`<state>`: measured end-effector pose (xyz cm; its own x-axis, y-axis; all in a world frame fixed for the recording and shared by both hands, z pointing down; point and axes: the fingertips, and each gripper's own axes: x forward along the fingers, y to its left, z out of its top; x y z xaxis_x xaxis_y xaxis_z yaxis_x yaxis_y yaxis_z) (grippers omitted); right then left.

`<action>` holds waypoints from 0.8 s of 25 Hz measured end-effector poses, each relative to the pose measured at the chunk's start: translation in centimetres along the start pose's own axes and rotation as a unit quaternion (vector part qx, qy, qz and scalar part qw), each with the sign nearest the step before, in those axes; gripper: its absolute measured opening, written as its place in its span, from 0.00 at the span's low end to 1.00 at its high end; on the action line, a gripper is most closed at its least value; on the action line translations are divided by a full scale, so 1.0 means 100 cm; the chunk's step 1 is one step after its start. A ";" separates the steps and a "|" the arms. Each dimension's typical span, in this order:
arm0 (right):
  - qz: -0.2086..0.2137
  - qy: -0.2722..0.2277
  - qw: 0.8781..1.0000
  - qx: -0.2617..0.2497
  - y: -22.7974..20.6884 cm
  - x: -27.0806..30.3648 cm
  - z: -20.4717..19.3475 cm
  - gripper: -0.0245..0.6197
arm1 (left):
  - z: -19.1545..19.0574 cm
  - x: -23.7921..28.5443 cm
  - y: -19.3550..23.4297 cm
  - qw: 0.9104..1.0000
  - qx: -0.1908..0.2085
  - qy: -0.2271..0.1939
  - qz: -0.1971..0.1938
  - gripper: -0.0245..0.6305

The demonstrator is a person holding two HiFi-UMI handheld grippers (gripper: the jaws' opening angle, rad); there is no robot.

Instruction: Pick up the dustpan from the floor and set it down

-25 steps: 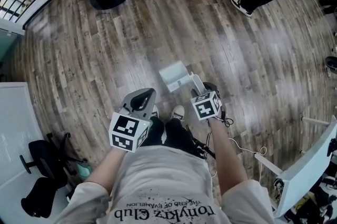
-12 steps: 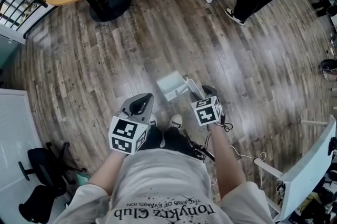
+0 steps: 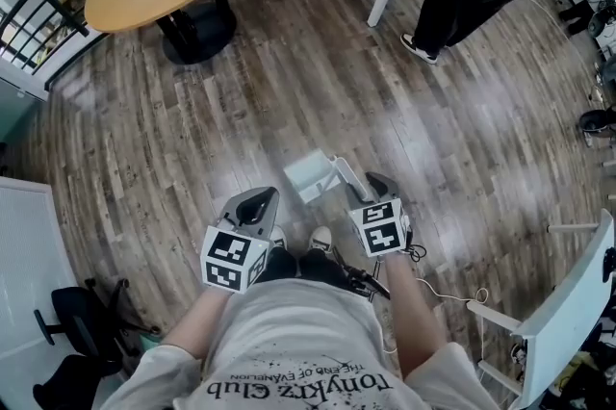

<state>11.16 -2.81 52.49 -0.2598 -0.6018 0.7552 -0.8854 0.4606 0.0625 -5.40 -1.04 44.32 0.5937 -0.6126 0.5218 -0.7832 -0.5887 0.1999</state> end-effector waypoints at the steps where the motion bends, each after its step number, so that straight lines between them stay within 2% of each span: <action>1: 0.002 -0.004 1.000 0.007 0.002 -0.005 0.002 0.33 | 0.000 -0.001 -0.003 1.000 0.002 0.000 -0.002 0.07; 11: -0.013 -0.045 0.999 0.017 0.014 -0.049 0.023 0.13 | 0.013 -0.011 -0.017 1.000 0.010 -0.014 -0.009 0.07; 20: -0.011 -0.044 0.999 0.023 0.016 -0.056 0.021 0.08 | 0.024 -0.010 -0.019 1.000 0.001 -0.026 -0.012 0.07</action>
<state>10.38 -0.05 46.95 -0.2708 -0.6672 0.6939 -0.9076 0.4172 0.0470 -4.06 -0.60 41.45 0.6215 -0.6242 0.4734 -0.7679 -0.6050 0.2104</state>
